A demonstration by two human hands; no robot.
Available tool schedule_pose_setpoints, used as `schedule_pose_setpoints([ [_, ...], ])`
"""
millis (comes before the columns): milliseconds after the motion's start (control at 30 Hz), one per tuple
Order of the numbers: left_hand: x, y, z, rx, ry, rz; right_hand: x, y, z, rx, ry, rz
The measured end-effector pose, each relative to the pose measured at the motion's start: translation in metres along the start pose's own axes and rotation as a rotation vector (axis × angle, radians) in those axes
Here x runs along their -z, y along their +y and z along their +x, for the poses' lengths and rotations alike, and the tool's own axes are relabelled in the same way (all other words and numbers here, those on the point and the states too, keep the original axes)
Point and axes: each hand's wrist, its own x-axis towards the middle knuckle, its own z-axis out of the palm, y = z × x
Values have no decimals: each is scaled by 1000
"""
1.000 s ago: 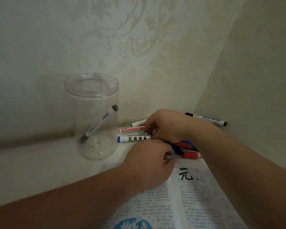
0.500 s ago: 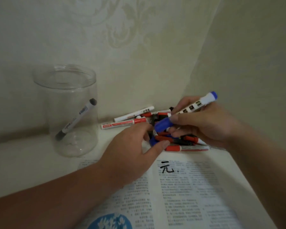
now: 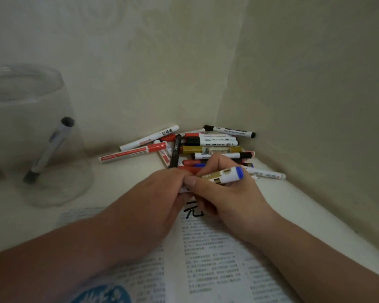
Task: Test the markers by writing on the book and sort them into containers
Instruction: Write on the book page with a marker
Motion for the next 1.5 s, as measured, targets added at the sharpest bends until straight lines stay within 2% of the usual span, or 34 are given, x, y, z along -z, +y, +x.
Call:
schedule_pose_setpoints([
  [133,7,3,0,-39,-87,-39,5,-1,-2,27,-48,23],
  [367,18,10,-1,-101,-41,-21,20,-7,-6,95,-171,39],
  [500,17,10,-7,30,-71,-6,61,-12,7,145,119,173],
  [567,18,5,-11,112,-100,-8,88,-12,12,118,173,192],
  [633,8,-4,1,128,-55,-29,103,-11,13,25,81,136],
  [667,3,-6,2,100,-164,-116,104,-8,13,-37,10,92],
  [700,0,-8,5,91,-277,-63,102,-6,11,-94,-60,35],
  [733,2,-5,11,129,-286,-101,98,-3,11,-141,-118,-22],
  [767,0,1,15,142,-237,-190,93,-1,10,-173,-158,-66],
  [800,4,11,17,92,-194,-154,88,2,10,-190,-185,-96],
  [833,4,16,15,96,-78,-205,83,4,10,-198,-204,-124],
  [867,8,27,11,122,50,-162,79,5,9,-200,-209,-155],
  [900,10,27,10,106,73,-92,76,5,9,-195,-198,-189],
  [967,13,18,10,21,72,82,72,3,8,-183,-155,-241],
  [1033,12,12,10,-38,29,66,71,2,8,-172,-118,-273],
  [1100,12,0,6,-34,-12,19,70,3,8,-164,-80,-314],
  [1200,10,-7,1,-19,-19,93,67,4,8,-166,-34,-366],
  [1500,6,-11,1,-5,24,126,61,4,8,-200,-46,-431],
])
